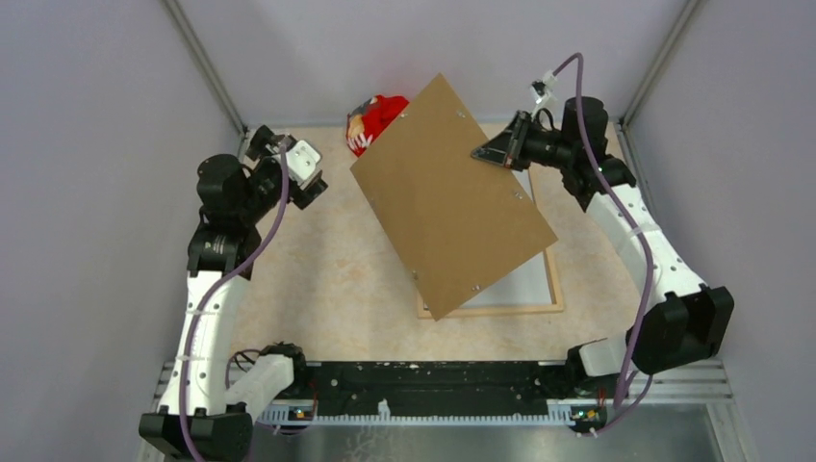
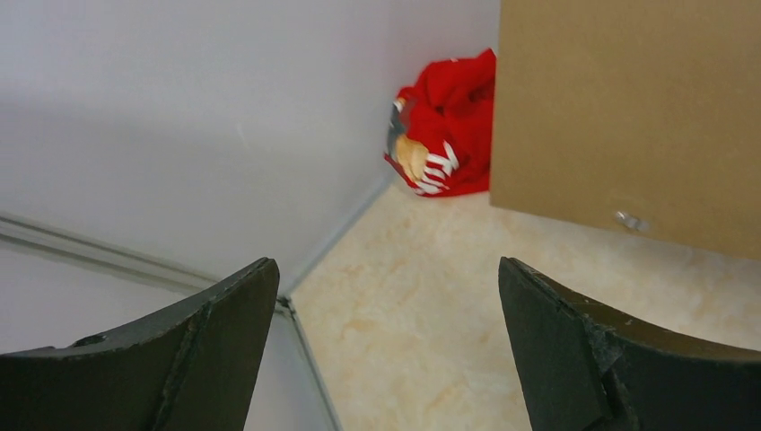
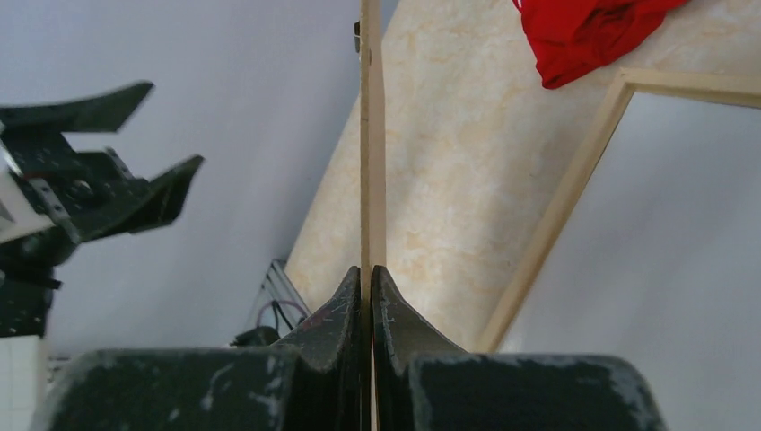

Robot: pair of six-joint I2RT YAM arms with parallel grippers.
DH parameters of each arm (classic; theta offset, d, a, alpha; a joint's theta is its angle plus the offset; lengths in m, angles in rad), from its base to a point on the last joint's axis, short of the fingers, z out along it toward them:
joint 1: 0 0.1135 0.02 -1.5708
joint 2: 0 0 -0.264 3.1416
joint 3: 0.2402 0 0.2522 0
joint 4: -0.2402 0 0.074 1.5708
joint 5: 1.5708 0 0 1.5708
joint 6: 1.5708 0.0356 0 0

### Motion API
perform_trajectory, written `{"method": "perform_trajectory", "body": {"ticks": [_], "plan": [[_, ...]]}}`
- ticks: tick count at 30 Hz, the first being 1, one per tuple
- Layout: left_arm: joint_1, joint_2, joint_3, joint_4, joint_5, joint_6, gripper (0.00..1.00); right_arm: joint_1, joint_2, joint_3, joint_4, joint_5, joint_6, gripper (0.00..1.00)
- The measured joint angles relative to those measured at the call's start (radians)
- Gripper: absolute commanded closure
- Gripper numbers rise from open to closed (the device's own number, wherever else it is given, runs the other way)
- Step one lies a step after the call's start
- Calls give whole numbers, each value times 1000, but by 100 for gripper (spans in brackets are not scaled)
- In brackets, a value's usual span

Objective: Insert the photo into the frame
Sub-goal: Turn over the photo frame item on the photo frame.

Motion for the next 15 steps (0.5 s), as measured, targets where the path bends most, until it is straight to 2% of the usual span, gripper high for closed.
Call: {"method": "perform_trajectory", "body": {"ticks": [5, 15], "plan": [[0, 2, -74, -40, -5, -20, 3, -76, -1, -130, 143, -27, 146, 100], [0, 36, -185, -45, -4, -43, 2, -250, -66, -489, 502, -66, 365, 100]]}}
